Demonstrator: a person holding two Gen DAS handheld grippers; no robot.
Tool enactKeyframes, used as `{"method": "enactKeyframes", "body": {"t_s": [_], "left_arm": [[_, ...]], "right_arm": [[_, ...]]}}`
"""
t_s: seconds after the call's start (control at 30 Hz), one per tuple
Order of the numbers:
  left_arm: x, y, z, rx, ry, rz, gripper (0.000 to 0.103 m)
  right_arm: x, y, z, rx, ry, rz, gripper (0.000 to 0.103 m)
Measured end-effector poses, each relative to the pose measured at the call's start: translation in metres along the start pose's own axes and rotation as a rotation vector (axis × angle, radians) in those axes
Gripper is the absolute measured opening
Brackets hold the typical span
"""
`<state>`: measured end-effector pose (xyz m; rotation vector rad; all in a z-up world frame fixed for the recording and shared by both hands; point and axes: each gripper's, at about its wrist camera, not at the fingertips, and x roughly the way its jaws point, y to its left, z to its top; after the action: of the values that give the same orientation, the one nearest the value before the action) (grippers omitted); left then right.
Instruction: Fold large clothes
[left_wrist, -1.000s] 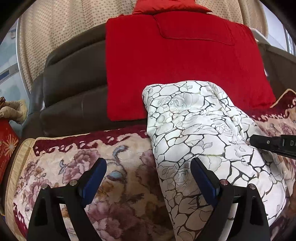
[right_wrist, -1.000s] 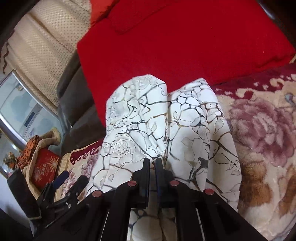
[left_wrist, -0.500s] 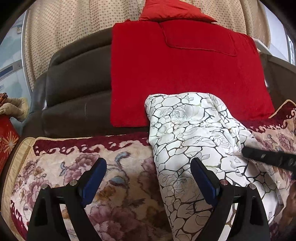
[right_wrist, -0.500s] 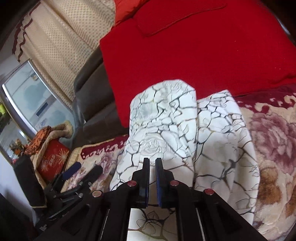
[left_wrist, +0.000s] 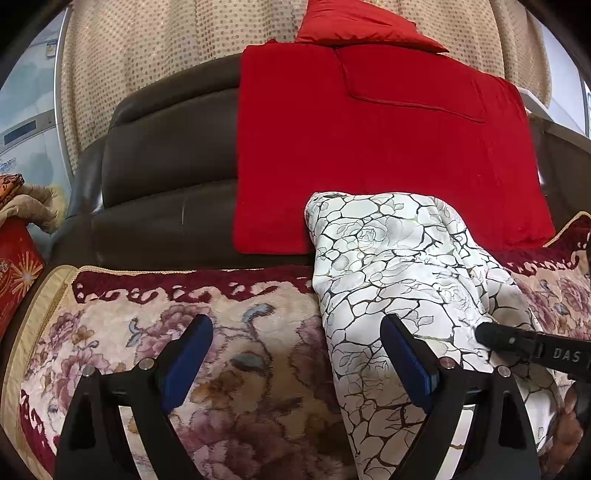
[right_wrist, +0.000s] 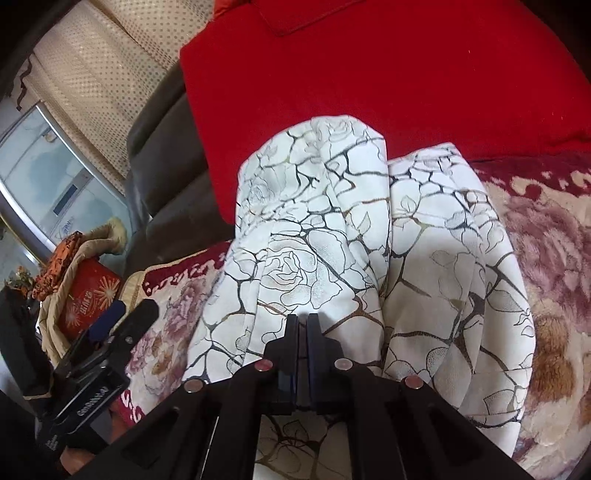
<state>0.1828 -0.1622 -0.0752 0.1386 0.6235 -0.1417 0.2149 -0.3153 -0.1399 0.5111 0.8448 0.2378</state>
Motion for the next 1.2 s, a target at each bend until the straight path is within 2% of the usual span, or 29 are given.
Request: {"method": "enactKeyframes", "body": {"t_s": [0.27, 0.47, 0.53, 0.6, 0.7, 0.9, 1.03, 1.2], "left_arm": [[0.000, 0.008, -0.001, -0.023, -0.003, 0.039, 0.092], [0.003, 0.019, -0.003, -0.062, 0.006, 0.060, 0.092], [0.009, 0.021, -0.005, -0.064, 0.032, 0.049, 0.092], [0.021, 0.020, -0.008, -0.061, 0.091, 0.027, 0.092], [0.036, 0.020, -0.013, -0.076, 0.168, -0.021, 0.092], [0.033, 0.014, -0.011, -0.081, 0.134, -0.042, 0.092], [0.042, -0.004, -0.015, -0.013, 0.156, -0.017, 0.092], [0.041, -0.014, -0.015, 0.020, 0.146, -0.010, 0.092]], "right_arm": [[-0.019, 0.017, 0.003, -0.045, -0.062, 0.048, 0.009], [-0.011, 0.023, 0.002, -0.059, -0.034, 0.052, 0.009], [-0.001, 0.018, 0.001, -0.044, 0.009, 0.019, 0.009], [0.009, 0.009, 0.001, -0.007, 0.051, 0.027, 0.007], [0.005, 0.004, 0.002, 0.018, 0.047, 0.052, 0.007], [-0.019, 0.007, 0.006, -0.007, -0.058, 0.052, 0.009], [-0.020, 0.009, 0.028, 0.001, -0.074, 0.023, 0.009], [-0.003, 0.012, 0.084, 0.006, -0.061, 0.005, 0.009]]}}
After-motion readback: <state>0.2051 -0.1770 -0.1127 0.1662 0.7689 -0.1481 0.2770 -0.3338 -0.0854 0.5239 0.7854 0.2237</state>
